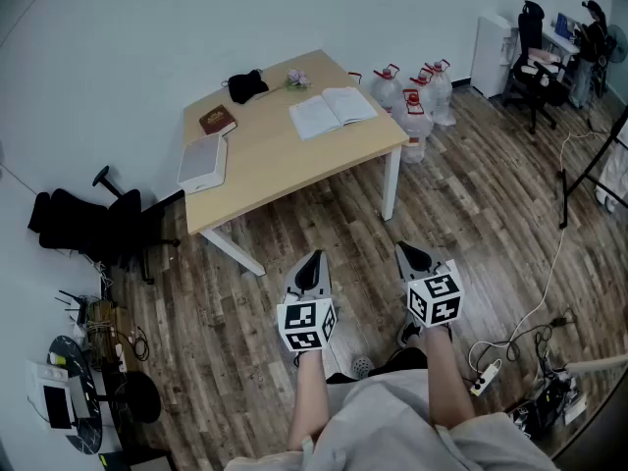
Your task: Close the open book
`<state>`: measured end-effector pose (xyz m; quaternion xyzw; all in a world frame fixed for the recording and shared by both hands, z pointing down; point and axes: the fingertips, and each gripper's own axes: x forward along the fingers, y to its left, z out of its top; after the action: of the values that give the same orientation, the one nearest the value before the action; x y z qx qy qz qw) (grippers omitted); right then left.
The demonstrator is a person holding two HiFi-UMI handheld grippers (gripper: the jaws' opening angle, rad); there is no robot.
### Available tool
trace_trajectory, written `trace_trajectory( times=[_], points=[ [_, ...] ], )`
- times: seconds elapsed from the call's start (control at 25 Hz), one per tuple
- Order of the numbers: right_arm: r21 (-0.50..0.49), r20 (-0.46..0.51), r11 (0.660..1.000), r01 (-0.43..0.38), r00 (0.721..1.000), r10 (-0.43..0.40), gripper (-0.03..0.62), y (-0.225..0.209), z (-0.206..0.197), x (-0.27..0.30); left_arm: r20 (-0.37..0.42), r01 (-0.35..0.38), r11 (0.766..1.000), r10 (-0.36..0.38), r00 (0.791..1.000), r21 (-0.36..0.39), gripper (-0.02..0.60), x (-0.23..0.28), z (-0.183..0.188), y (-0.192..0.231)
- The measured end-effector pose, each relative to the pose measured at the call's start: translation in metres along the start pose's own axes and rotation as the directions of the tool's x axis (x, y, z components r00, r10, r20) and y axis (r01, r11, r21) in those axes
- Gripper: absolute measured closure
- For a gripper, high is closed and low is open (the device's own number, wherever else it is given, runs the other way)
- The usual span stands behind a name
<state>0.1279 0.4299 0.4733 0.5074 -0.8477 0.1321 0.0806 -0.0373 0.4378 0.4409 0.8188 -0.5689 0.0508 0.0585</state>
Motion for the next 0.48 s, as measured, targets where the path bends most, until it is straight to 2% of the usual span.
trace_trajectory(
  times=[0.36, 0.48],
  points=[
    [-0.015, -0.015, 0.999, 0.050, 0.999, -0.050, 0.588, -0.003, -0.005, 0.000, -0.008, -0.007, 1.000, 0.007, 1.000, 0.004, 0.558, -0.005, -0.002, 0.009],
    [-0.028, -0.003, 0.994, 0.107, 0.994, -0.107, 0.587, -0.009, 0.001, -0.003, -0.004, -0.007, 1.000, 0.008, 1.000, 0.003, 0.558, -0.005, 0.001, 0.012]
  ],
)
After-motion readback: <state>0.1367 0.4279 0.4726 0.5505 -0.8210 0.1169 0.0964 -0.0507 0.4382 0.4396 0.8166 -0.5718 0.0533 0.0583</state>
